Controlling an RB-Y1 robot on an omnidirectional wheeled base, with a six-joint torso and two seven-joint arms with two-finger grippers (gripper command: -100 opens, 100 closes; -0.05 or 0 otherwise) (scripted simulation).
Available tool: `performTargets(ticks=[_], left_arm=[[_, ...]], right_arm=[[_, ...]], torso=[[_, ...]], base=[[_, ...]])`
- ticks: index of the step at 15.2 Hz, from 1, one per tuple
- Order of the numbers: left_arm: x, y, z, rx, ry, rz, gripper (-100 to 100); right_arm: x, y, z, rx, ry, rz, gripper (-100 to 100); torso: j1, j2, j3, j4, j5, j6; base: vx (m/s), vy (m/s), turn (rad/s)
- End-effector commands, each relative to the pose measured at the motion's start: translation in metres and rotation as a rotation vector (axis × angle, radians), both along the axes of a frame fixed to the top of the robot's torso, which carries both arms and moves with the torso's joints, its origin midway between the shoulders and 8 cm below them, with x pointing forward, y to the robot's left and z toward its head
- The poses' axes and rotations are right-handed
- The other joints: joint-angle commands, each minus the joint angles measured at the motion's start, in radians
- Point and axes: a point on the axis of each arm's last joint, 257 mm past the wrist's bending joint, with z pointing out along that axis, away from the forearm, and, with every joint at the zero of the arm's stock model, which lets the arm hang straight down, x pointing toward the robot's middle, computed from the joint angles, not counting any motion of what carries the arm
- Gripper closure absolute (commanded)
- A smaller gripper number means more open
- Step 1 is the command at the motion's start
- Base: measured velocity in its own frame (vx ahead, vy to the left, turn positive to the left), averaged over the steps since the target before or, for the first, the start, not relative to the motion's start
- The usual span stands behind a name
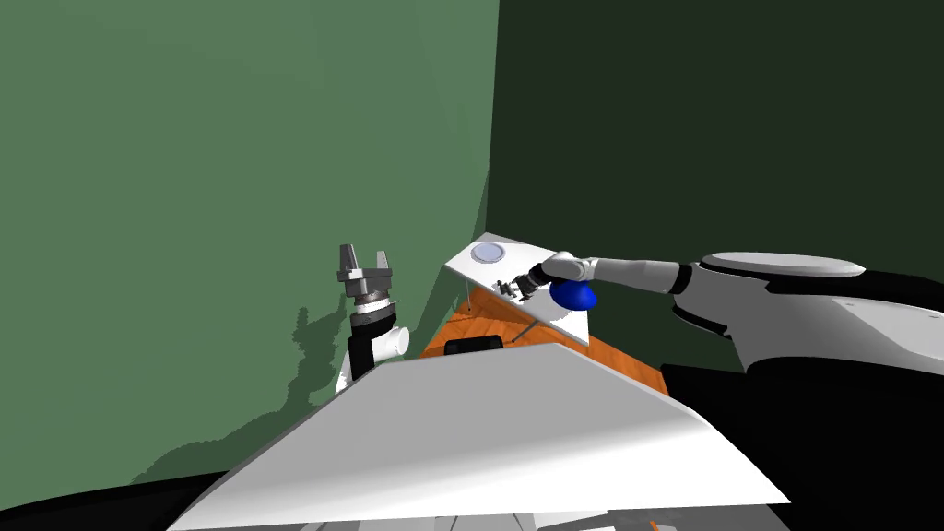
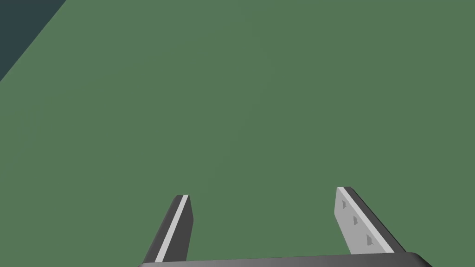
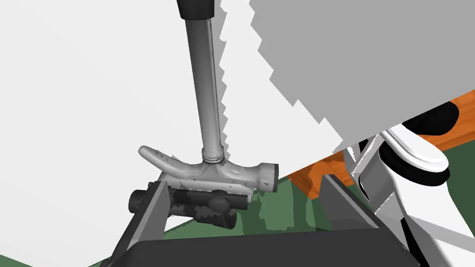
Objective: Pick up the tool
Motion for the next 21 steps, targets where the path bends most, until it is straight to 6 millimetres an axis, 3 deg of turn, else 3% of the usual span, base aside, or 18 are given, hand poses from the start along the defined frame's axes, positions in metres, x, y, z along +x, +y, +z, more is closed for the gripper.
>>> performTargets(ticks=[1, 3, 4, 7, 8, 9, 10, 12, 13, 14, 18, 20, 21], left_arm=[[0.0, 0.0, 0.0, 0.0, 0.0, 0.0, 0], [0.0, 0.0, 0.0, 0.0, 0.0, 0.0, 0], [0.0, 0.0, 0.0, 0.0, 0.0, 0.0, 0], [0.0, 0.0, 0.0, 0.0, 0.0, 0.0, 0], [0.0, 0.0, 0.0, 0.0, 0.0, 0.0, 0], [0.0, 0.0, 0.0, 0.0, 0.0, 0.0, 0], [0.0, 0.0, 0.0, 0.0, 0.0, 0.0, 0], [0.0, 0.0, 0.0, 0.0, 0.0, 0.0, 0], [0.0, 0.0, 0.0, 0.0, 0.0, 0.0, 0], [0.0, 0.0, 0.0, 0.0, 0.0, 0.0, 0], [0.0, 0.0, 0.0, 0.0, 0.0, 0.0, 0], [0.0, 0.0, 0.0, 0.0, 0.0, 0.0, 0], [0.0, 0.0, 0.0, 0.0, 0.0, 0.0, 0]], right_arm=[[0.002, -0.022, -0.002, -0.053, -0.006, -0.004, -100], [0.005, -0.061, -0.004, -0.153, -0.012, -0.013, -100], [0.005, -0.061, -0.004, -0.155, -0.014, -0.012, -100], [0.005, -0.099, -0.004, -0.254, -0.015, -0.02, -100], [0.005, -0.106, -0.004, -0.27, -0.015, -0.021, -100], [0.005, -0.096, -0.005, -0.243, -0.016, -0.019, -100], [0.004, -0.1, -0.019, -0.247, -0.017, -0.022, -100], [0.003, -0.102, -0.029, -0.246, -0.018, -0.023, -100], [0.003, -0.101, -0.021, -0.248, -0.015, -0.022, -100], [0.004, -0.101, -0.023, -0.247, -0.017, -0.022, 100], [0.003, -0.101, -0.023, -0.247, -0.016, -0.022, 100], [0.005, -0.098, -0.005, -0.249, -0.015, -0.019, 100], [0.005, -0.099, -0.013, -0.247, -0.018, -0.02, 100]], torso=[[0.0, 0.0, 0.0, 0.0, 0.0, 0.0], [0.0, 0.0, 0.0, 0.0, 0.0, 0.0], [0.0, 0.0, 0.0, 0.0, 0.0, 0.0], [0.0, 0.0, 0.0, 0.0, 0.0, 0.0], [0.0, 0.0, 0.0, 0.0, 0.0, 0.0], [0.0, 0.001, 0.0, 0.0, 0.0, 0.0], [-0.001, 0.001, 0.001, 0.0, 0.0, 0.0], [-0.002, 0.002, 0.001, 0.0, -0.001, 0.0], [-0.002, 0.002, 0.001, 0.0, -0.001, 0.0], [-0.003, 0.002, 0.001, 0.0, -0.001, 0.0], [-0.003, 0.003, 0.001, 0.001, -0.001, 0.0], [-0.003, 0.003, 0.002, 0.001, -0.001, 0.0], [-0.004, 0.004, 0.002, 0.002, 0.0, 0.0]], base=[[0.041, 0.038, 0.012], [0.043, 0.047, 0.016], [0.04, 0.048, 0.011], [0.035, 0.047, 0.017], [0.034, 0.044, 0.008], [0.019, 0.026, 0.0], [0.015, 0.013, 0.013], [0.015, 0.007, 0.018], [0.008, 0.004, 0.006], [0.0, 0.0, 0.0], [0.0, 0.0, 0.0], [-0.014, -0.007, -0.02], [-0.009, -0.009, -0.005]])
